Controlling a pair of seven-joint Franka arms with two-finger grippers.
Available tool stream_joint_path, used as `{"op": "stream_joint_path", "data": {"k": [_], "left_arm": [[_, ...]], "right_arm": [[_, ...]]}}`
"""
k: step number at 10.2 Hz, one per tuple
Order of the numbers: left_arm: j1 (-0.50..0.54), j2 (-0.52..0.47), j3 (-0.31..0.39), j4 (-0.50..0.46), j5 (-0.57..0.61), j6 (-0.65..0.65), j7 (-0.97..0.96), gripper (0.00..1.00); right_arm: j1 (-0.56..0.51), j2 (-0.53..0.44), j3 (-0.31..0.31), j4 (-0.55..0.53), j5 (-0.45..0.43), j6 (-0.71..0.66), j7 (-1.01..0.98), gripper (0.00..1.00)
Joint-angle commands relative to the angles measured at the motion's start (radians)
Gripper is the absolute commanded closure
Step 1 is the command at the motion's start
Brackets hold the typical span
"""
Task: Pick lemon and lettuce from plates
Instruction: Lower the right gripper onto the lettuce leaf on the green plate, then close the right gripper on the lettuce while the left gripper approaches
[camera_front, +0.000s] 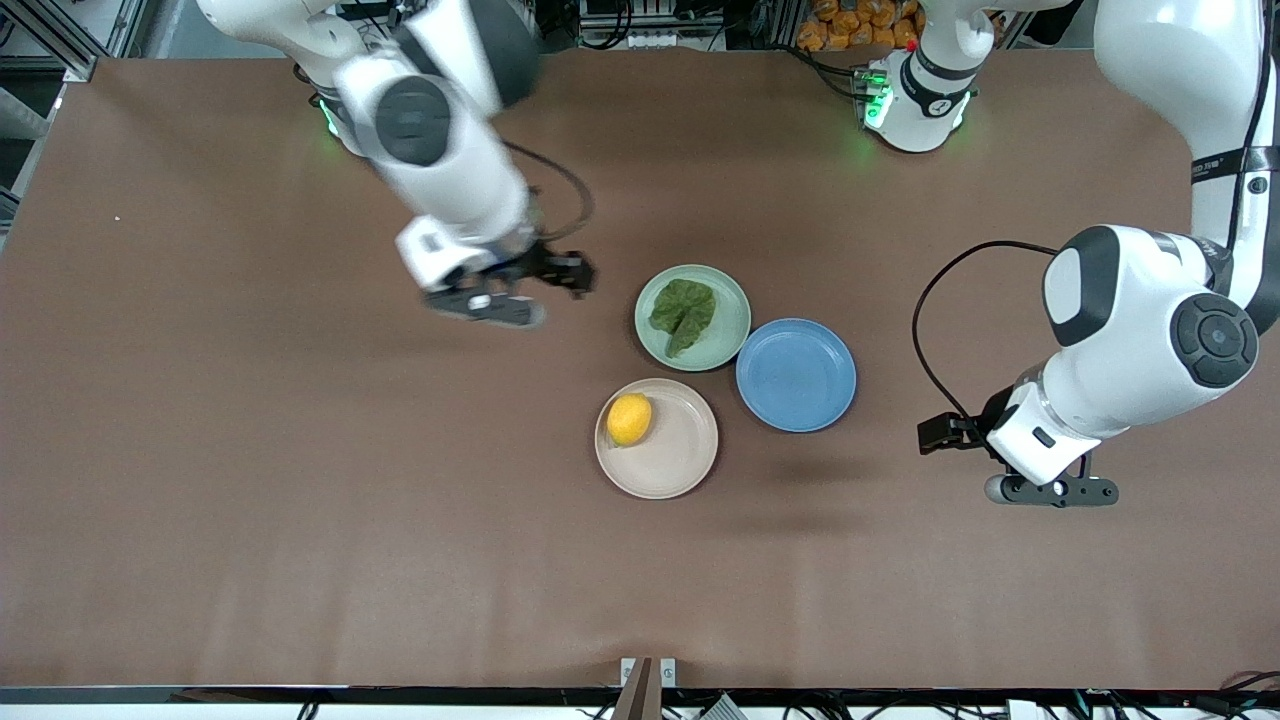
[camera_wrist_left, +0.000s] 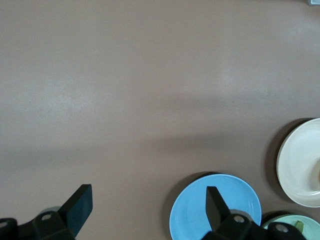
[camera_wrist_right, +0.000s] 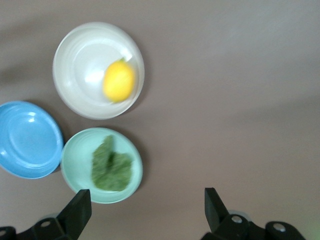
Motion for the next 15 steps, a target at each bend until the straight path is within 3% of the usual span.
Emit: {"op": "stream_joint_path", "data": {"k": [1, 2, 4, 7, 11, 15], "left_arm": [[-0.003, 0.037, 0.002, 0.025, -0.011, 0.03, -0.011, 0.0], [-0.003, 0.045, 0.002, 0.024, -0.011, 0.035, -0.009, 0.0], [-0.003, 0.062, 0.001, 0.025, -0.012, 0.049, -0.008, 0.0], [-0.01, 0.07, 0.001, 0.025, -0.012, 0.056, -0.011, 0.0], [-0.013, 0.076, 0.001, 0.024, -0.011, 0.062, -0.011, 0.0], [-0.03, 0.094, -0.001, 0.025, -0.012, 0.099, -0.006, 0.0]], "right_arm": [[0.126, 0.091, -0.011, 0.023, -0.073, 0.095, 0.191, 0.0], [0.171, 0.145, -0.009, 0.026, -0.126, 0.147, 0.284, 0.0], [0.226, 0.24, -0.011, 0.028, -0.145, 0.285, 0.377, 0.0], [0.258, 0.354, -0.014, 0.035, -0.155, 0.452, 0.435, 0.12], [0.249, 0.429, -0.015, 0.037, -0.245, 0.482, 0.443, 0.2], [0.246, 0.475, -0.031, 0.037, -0.251, 0.536, 0.443, 0.32]]}}
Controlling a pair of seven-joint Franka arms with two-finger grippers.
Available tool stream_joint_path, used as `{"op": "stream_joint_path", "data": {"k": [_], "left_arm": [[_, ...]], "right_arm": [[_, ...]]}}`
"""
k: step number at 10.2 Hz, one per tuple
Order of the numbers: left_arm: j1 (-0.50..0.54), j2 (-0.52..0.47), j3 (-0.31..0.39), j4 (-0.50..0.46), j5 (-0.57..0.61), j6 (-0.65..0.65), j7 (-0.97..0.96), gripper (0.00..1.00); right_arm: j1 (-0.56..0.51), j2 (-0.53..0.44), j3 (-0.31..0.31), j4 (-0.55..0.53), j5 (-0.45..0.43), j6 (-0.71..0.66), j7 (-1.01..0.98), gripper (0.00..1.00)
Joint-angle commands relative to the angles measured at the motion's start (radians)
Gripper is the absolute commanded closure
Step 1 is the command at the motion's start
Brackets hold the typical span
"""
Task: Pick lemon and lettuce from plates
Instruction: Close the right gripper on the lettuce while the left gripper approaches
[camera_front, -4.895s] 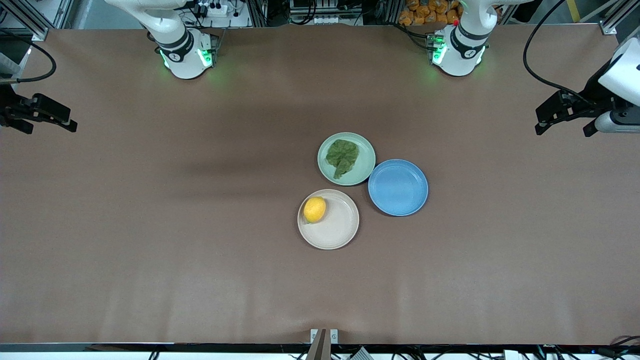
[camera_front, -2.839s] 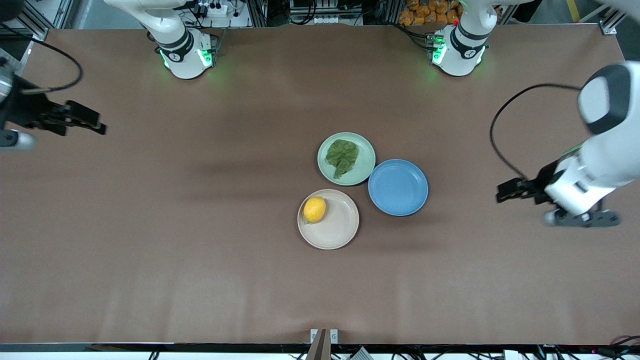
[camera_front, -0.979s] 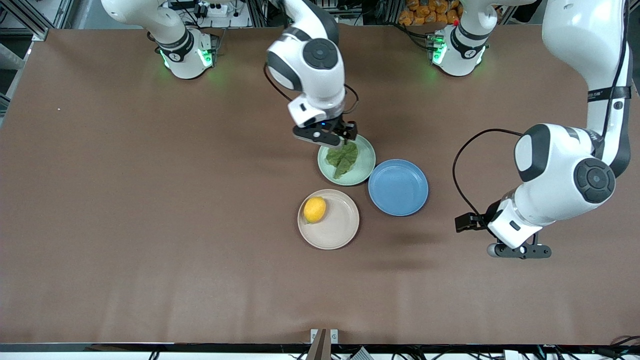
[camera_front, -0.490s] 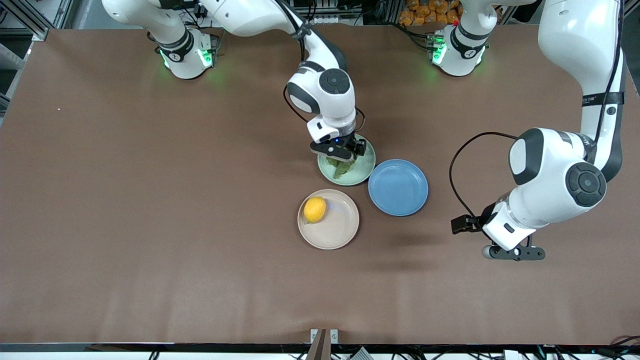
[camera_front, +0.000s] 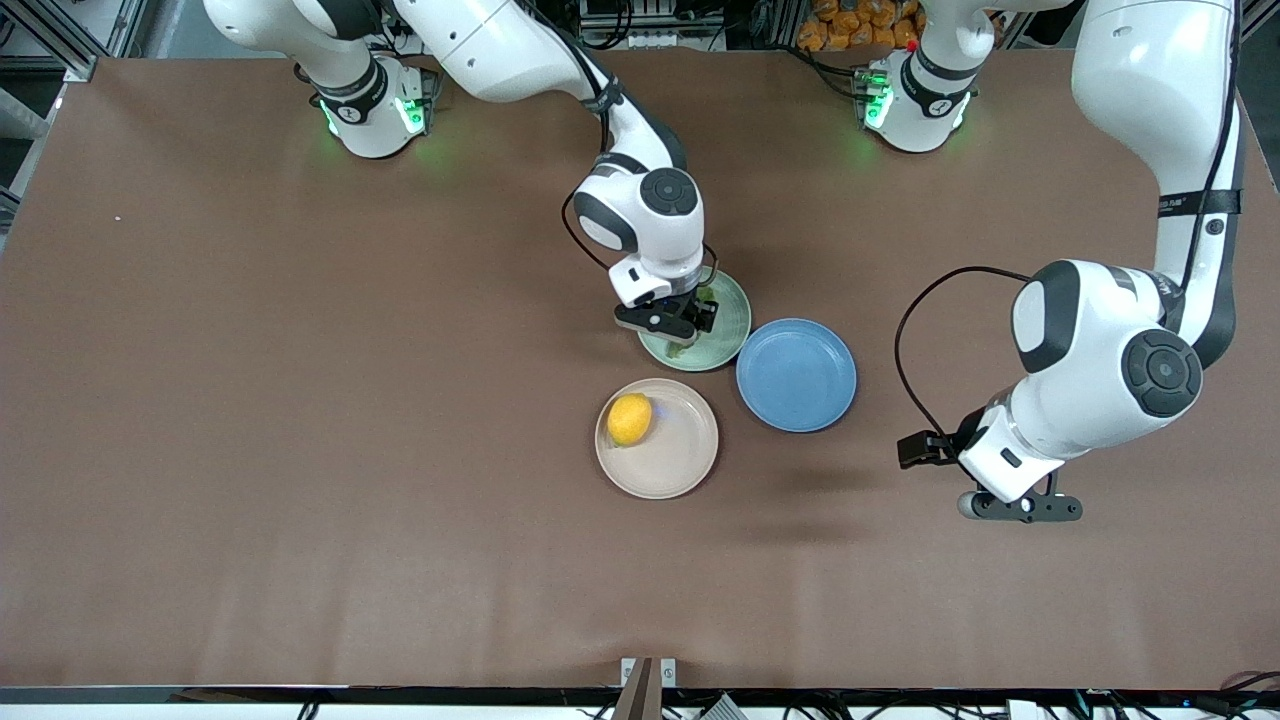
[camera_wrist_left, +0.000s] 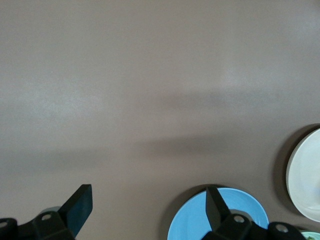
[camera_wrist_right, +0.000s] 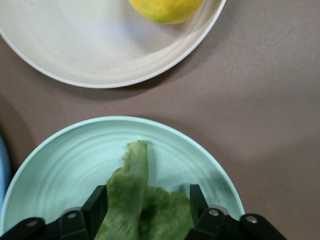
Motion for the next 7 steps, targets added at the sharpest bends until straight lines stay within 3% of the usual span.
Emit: {"op": "stream_joint_path", "data": {"k": [1, 4, 7], "left_arm": [[-0.038, 0.033, 0.004, 0.021, -0.012, 0.058, -0.011, 0.0], [-0.072, 0.056, 0.005, 0.019, -0.012, 0.14, -0.078, 0.0], [-0.072, 0.059, 0.004, 0.021, -0.014, 0.149, -0.106, 0.0]], "right_arm": [[0.001, 0.031, 0.0, 0.029, -0.025, 0.022, 0.027, 0.39], [-0.002, 0.028, -0.003, 0.039, -0.029, 0.016, 0.015, 1.0], [-0.024, -0.008, 0.0, 0.103, -0.026, -0.101, -0.024, 1.0]]}}
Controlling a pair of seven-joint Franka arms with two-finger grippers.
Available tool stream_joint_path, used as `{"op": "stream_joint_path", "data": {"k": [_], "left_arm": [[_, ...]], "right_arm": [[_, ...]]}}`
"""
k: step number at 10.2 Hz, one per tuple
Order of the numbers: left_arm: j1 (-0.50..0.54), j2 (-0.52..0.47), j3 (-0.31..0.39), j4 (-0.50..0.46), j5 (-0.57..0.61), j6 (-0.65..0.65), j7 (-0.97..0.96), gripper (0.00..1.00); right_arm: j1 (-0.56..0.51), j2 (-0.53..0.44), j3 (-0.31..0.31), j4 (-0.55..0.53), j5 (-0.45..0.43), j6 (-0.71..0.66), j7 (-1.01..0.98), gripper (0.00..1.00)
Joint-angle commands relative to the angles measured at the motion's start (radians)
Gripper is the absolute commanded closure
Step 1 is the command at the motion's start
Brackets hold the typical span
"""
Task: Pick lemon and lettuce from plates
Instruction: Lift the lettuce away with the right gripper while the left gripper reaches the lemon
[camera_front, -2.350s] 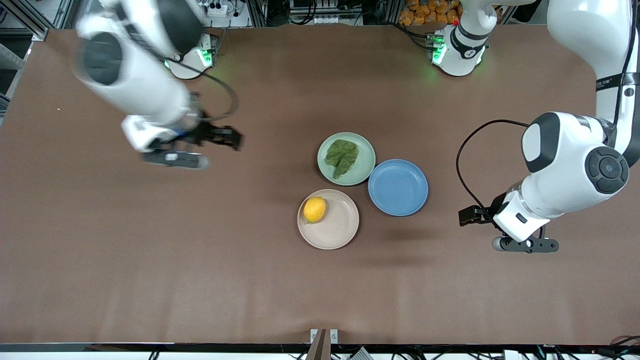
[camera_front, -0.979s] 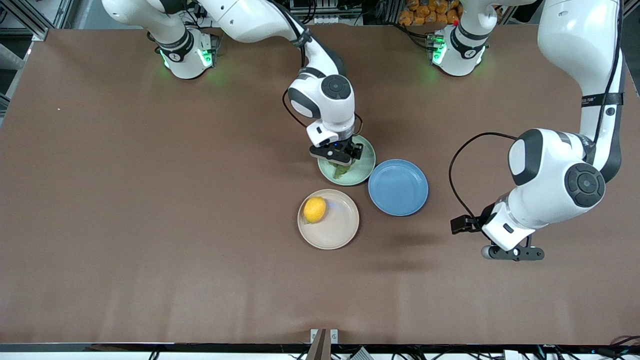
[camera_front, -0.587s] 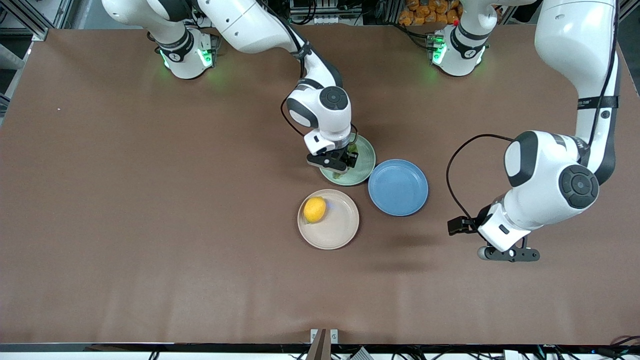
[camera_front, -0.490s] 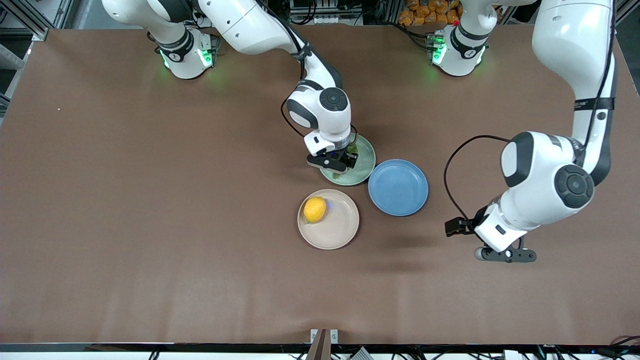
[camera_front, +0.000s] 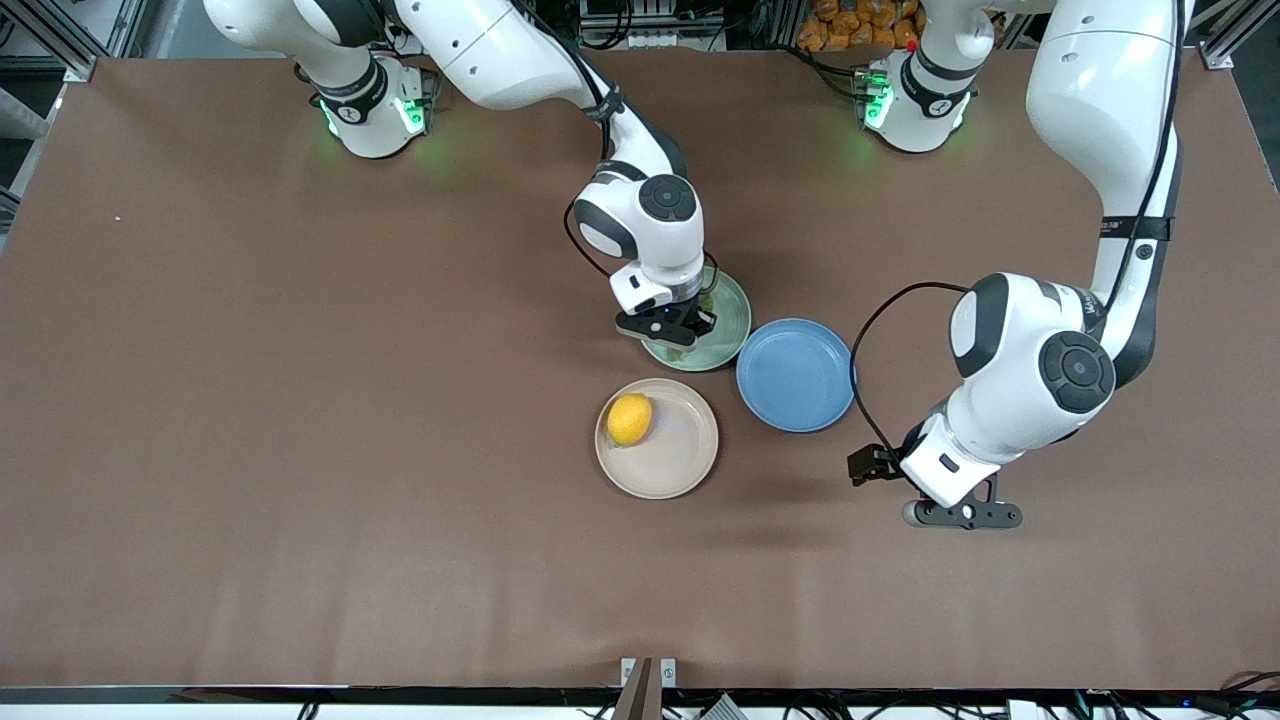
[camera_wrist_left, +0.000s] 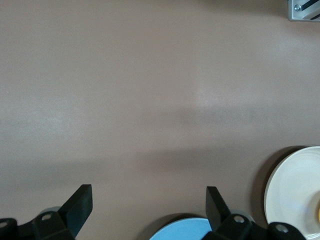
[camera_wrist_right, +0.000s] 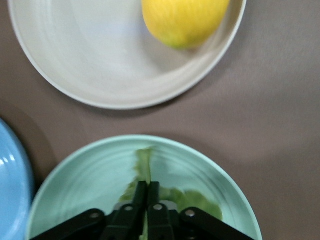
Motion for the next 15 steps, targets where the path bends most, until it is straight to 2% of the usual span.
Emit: {"op": "stream_joint_path", "data": {"k": [1, 4, 5, 6, 9, 11, 13, 15], "left_arm": [[-0.005, 0.01, 0.005, 0.019, -0.014, 0.021, -0.041, 0.0], [-0.03, 0.024, 0.002, 0.018, -0.029, 0.08, -0.096, 0.0], [-0.036, 0.03, 0.001, 0.019, -0.029, 0.106, -0.115, 0.0], [-0.048, 0.036, -0.001, 0.019, -0.029, 0.129, -0.132, 0.0], [-0.14, 0.103, 0.001, 0.018, -0.029, 0.244, -0.17, 0.0], [-0.21, 0.137, 0.002, 0.018, -0.029, 0.298, -0.204, 0.0], [-0.278, 0.174, 0.002, 0.021, -0.029, 0.364, -0.23, 0.0], [-0.344, 0.244, 0.005, 0.056, -0.029, 0.473, -0.305, 0.0]], "right_arm": [[-0.015, -0.034, 0.01, 0.076, -0.022, -0.16, -0.04, 1.0], [-0.076, -0.163, 0.016, 0.092, 0.001, -0.338, -0.163, 1.0], [-0.114, -0.22, 0.016, 0.092, 0.039, -0.413, -0.251, 1.0], [-0.161, -0.272, 0.013, 0.092, 0.08, -0.476, -0.342, 1.0], [-0.356, -0.372, 0.014, 0.092, 0.092, -0.648, -0.601, 1.0], [-0.544, -0.378, 0.013, 0.093, 0.116, -0.712, -0.829, 1.0], [-0.712, -0.357, 0.01, 0.074, 0.109, -0.707, -1.05, 1.0], [-0.845, -0.267, 0.01, 0.061, 0.107, -0.647, -1.154, 1.0]]}}
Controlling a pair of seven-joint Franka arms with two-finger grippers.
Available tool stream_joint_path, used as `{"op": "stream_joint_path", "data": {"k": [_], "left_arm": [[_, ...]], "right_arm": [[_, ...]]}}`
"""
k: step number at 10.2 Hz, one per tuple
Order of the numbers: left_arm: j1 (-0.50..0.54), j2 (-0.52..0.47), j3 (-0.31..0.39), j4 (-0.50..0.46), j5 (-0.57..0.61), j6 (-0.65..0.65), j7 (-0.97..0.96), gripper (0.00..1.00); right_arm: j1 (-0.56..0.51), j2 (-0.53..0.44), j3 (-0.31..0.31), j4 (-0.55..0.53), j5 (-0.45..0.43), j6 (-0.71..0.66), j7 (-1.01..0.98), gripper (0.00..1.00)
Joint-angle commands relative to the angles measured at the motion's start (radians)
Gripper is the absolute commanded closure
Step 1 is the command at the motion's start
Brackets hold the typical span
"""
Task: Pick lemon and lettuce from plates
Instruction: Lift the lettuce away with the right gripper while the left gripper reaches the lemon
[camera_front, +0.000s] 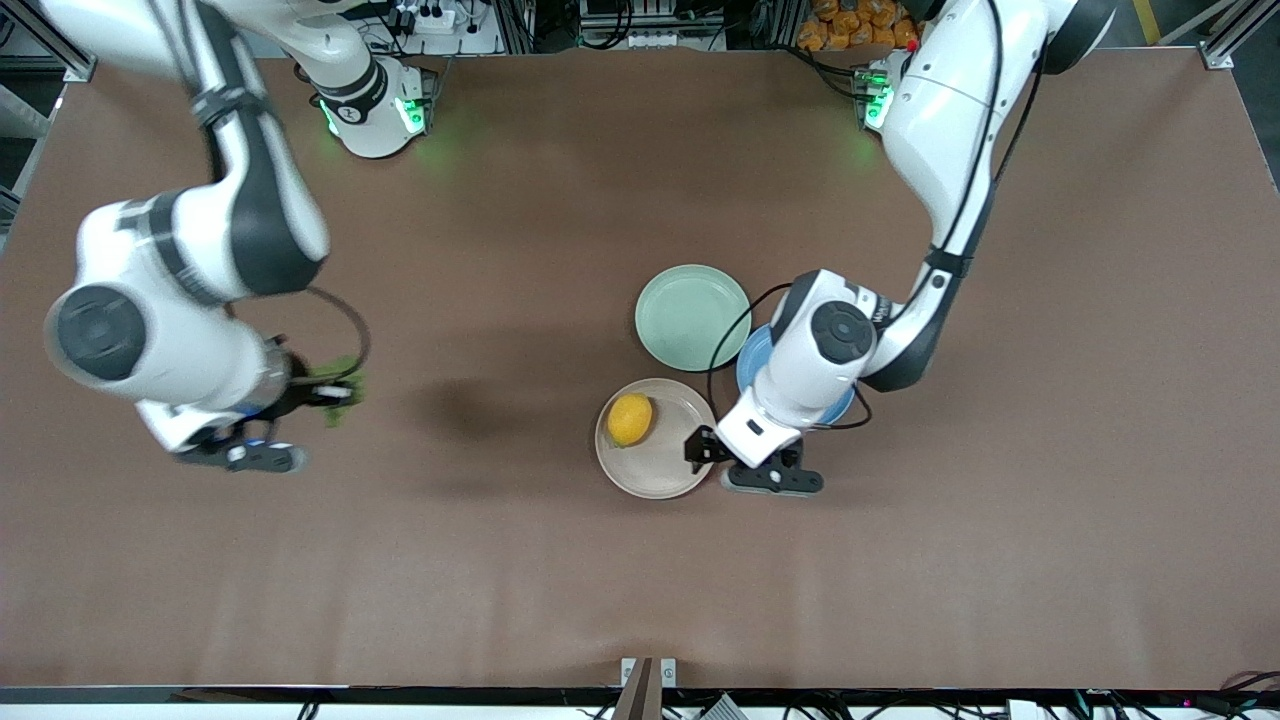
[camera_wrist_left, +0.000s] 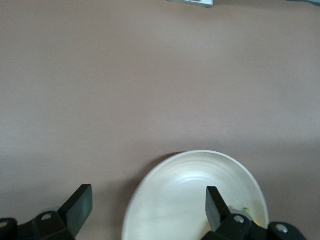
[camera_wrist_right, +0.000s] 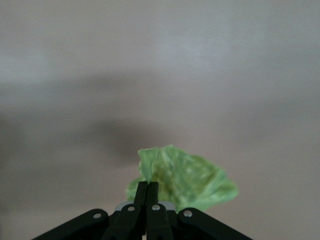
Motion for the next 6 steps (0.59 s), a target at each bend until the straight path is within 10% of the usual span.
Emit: {"op": "stream_joint_path", "data": {"k": [1, 6], "left_arm": [[-0.069, 0.065, 0.017, 0.05, -0.026, 0.071, -0.04, 0.0], [-0.135, 0.078, 0.021, 0.04, -0.013, 0.071, -0.11, 0.0]], "right_arm": [[-0.087, 0.107, 0.019, -0.009, 0.009, 0.086, -0.067, 1.0], [-0.127, 0.232, 0.02, -0.097, 0.042, 0.356, -0.07, 1.0]]}}
